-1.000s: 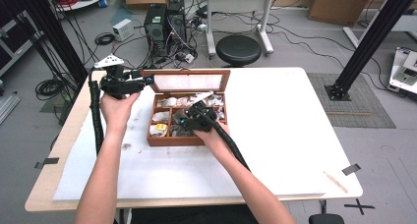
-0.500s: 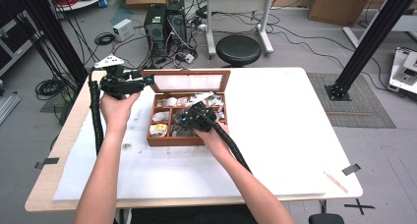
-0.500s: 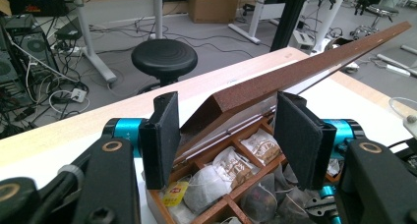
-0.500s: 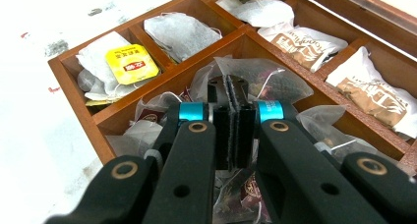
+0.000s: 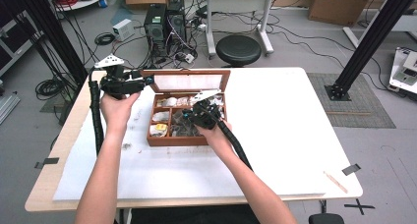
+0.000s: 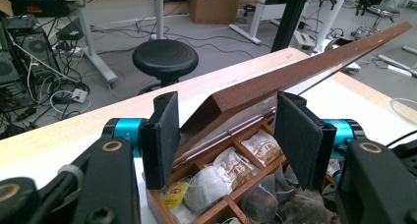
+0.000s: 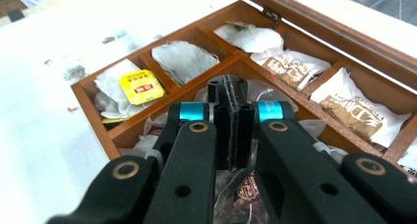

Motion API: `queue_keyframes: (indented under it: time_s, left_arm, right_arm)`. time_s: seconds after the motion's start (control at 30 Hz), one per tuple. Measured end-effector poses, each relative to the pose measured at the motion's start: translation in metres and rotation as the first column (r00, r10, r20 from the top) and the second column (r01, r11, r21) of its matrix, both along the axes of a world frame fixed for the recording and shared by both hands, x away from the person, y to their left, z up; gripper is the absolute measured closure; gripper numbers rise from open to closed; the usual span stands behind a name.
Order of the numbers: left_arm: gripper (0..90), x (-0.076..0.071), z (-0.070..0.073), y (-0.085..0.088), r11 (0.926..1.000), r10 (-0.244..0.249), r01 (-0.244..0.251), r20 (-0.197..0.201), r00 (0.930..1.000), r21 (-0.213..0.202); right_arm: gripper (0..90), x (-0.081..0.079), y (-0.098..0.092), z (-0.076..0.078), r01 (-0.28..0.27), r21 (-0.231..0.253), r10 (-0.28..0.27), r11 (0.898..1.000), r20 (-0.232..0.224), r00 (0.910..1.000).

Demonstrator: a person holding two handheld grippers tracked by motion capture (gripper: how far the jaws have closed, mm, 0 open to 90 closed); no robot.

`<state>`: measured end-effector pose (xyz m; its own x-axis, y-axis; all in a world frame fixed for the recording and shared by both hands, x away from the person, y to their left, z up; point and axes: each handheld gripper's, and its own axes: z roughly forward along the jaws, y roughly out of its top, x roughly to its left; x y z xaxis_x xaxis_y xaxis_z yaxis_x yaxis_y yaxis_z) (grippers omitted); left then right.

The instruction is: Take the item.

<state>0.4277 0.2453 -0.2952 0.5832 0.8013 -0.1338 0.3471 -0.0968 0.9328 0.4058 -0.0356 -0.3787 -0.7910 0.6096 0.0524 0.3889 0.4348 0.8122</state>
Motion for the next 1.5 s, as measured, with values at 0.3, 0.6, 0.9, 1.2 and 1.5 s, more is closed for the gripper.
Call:
queue_keyframes:
  time_s: [0.3,0.6,0.9,1.2,1.5]
  left_arm:
    - [43.3,0.000,0.000,0.000,1.0000,0.000,0.000,-0.001,1.0000,-0.001]
    - [43.3,0.000,0.000,0.000,1.0000,0.002,-0.002,0.000,1.0000,-0.002]
    - [42.9,0.001,0.004,-0.002,0.9999,0.008,-0.008,0.001,1.0000,0.012]
    - [43.0,0.002,0.005,-0.002,0.9999,0.014,-0.014,-0.003,0.9999,0.008]
    - [43.0,0.004,0.006,-0.003,0.9998,0.016,-0.016,-0.003,0.9999,0.007]
  right_arm:
    - [90.0,-0.006,-0.006,0.011,-0.023,0.040,0.023,0.999,0.018,0.9996]
    - [90.0,-0.018,-0.014,0.025,-0.058,0.067,0.055,0.996,0.047,0.9974]
    - [90.0,-0.027,-0.029,0.039,-0.073,0.080,0.067,0.994,0.074,0.9950]
    - [90.0,-0.035,-0.056,0.051,-0.064,0.108,0.053,0.992,0.099,0.9937]
    - [90.0,-0.040,-0.085,0.060,-0.043,0.137,0.026,0.990,0.126,0.9917]
